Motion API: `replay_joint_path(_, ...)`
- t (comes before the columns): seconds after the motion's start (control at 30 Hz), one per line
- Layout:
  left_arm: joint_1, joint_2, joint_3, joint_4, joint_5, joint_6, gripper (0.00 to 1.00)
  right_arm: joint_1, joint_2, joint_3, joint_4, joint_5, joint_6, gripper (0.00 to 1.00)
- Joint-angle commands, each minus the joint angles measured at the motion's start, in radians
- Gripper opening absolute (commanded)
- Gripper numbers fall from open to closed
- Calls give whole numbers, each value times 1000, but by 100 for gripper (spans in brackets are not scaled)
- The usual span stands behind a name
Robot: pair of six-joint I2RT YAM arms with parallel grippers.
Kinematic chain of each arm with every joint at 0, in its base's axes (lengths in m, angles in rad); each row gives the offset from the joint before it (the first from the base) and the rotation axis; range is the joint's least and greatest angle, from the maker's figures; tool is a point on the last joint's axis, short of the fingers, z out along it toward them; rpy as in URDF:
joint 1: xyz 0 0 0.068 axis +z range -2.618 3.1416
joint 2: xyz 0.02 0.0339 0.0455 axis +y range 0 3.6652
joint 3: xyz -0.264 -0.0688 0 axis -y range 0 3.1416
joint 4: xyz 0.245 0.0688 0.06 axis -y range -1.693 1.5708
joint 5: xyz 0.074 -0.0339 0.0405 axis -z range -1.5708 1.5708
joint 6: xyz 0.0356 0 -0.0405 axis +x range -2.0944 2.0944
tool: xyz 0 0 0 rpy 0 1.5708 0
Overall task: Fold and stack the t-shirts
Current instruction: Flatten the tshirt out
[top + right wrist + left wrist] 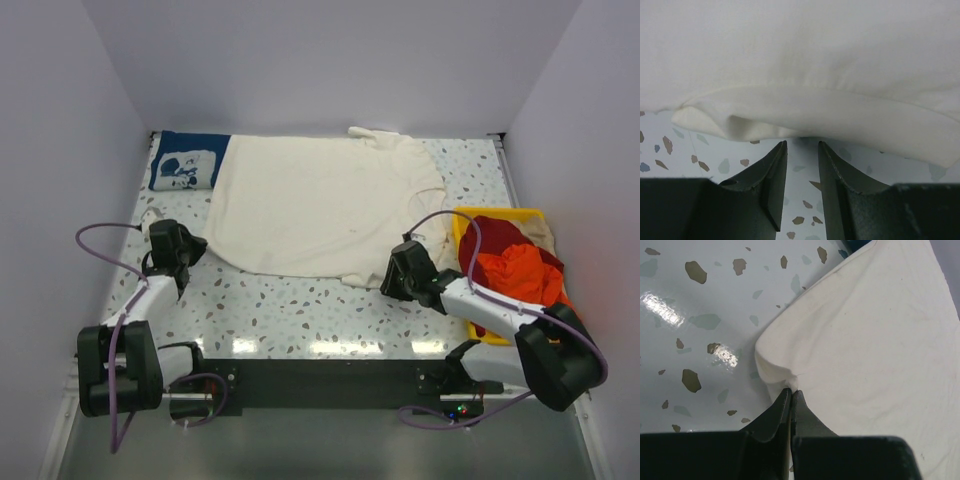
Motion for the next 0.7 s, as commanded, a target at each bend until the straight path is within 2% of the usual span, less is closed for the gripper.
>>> replay_joint_path(0.0, -4, 13, 7, 69, 8, 2, 0, 13, 25, 24, 74, 91, 33, 36)
replay_joint_path(0.27, -4, 27, 1, 89, 28, 2, 0, 34, -5, 32, 60, 201, 13, 41)
replay_joint_path(0.53, -4, 36, 1, 95, 32, 5, 0, 51, 71, 64, 57, 223, -7, 42)
replay_joint_path(0.57, -3, 34, 1, 95, 32, 6, 0, 69, 88, 87, 31, 251, -14, 38)
replay_joint_path(0.6, -3, 34, 1, 95, 32, 6, 0, 70, 88, 87, 31, 252, -14, 38)
replay_joint_path(0.67, -4, 36, 1, 95, 32, 8, 0, 74, 102, 105, -3, 258, -17, 25)
